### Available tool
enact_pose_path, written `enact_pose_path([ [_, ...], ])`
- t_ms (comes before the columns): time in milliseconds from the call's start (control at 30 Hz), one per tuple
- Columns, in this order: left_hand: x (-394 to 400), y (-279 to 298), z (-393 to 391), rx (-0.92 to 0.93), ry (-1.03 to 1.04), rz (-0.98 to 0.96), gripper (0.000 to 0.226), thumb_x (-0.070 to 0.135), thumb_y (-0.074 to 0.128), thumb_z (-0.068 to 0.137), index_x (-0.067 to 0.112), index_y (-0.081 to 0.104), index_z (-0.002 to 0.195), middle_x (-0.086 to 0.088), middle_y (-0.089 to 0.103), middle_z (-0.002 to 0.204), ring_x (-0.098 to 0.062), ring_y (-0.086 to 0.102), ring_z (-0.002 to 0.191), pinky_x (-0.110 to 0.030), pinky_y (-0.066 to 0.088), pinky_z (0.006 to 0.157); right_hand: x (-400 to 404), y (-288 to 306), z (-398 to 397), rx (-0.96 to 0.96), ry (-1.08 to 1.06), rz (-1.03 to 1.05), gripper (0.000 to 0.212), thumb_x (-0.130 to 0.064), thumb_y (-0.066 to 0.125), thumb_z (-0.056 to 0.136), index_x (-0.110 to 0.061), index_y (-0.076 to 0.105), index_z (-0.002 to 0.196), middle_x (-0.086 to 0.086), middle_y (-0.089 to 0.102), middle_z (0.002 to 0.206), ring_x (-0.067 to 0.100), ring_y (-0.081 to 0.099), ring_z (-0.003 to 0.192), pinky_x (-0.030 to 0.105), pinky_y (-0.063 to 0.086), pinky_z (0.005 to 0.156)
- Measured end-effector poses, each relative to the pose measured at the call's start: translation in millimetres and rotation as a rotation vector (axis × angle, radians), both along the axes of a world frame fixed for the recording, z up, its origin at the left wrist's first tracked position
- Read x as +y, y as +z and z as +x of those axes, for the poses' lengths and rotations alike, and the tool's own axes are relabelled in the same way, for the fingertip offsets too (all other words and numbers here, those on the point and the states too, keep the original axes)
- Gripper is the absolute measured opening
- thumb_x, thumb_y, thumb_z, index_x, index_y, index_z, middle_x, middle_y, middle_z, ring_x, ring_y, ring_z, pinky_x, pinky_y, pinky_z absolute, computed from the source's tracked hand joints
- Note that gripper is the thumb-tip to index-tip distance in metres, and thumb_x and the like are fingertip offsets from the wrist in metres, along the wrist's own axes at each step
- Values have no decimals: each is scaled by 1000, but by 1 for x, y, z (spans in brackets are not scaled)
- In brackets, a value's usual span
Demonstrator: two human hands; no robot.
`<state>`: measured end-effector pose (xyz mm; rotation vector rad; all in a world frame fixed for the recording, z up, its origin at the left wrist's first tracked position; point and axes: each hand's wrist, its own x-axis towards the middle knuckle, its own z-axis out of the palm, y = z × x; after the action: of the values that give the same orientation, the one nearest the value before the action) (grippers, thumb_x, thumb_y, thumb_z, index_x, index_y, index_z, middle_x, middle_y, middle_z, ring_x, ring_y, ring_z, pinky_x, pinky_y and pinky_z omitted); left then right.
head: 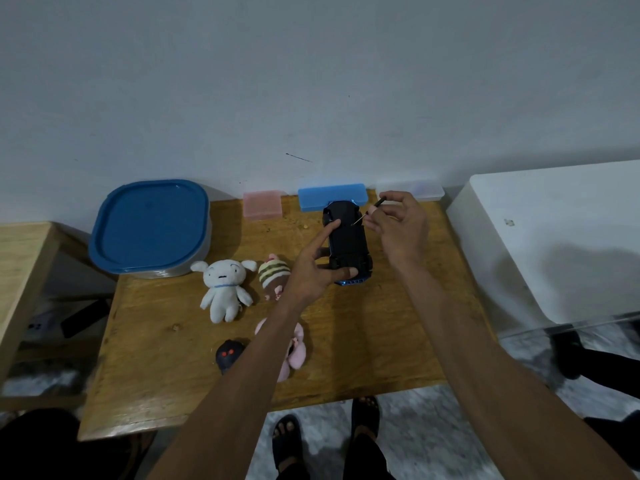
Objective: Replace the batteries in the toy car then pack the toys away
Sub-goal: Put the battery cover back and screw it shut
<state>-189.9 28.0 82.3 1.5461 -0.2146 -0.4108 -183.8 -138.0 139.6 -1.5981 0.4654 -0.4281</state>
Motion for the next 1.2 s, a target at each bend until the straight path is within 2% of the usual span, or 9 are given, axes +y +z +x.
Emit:
enact_pose_path([
  [233,2,-2,1,-3,8,5,94,-1,85,75,35,43,151,2,53,145,-13,56,126,-29,61,85,0,0,1,3,8,0,24,-5,72,90,-14,64,112,9,75,87,17,76,76,25,61,68],
  [500,4,-2,1,19,13,6,95,-1,86,74,35,43,151,-2,53,146,-18,55,129,-41,61,92,2,-1,1,-6,-1,7,23,-5,72,90,-12,64,111,12,74,87,19,76,77,25,61,68],
  [800,7,-3,0,33,-1,0,94,-3,84,75,32,42,152,-3,55,144,-19,54,130,-45,60,94,4,-6,1,11,13,-11,23,-6,73,90,-15,64,108,9,75,87,19,76,77,28,62,69],
  [967,7,-4,-1,36,-1,12,95,-1,85,75,36,43,151,-2,53,146,-20,54,131,-50,59,94,4,-9,0,-4,21,-95,23,-8,73,90,-16,63,110,7,74,87,15,76,78,26,62,68],
  [1200,5,-6,-5,46,9,6,94,-1,85,76,39,43,150,-6,52,147,-24,55,131,-52,60,92,4,-11,-2,-29,101,-395,25,-14,72,91,-10,59,112,3,69,93,13,72,83,30,63,71],
])
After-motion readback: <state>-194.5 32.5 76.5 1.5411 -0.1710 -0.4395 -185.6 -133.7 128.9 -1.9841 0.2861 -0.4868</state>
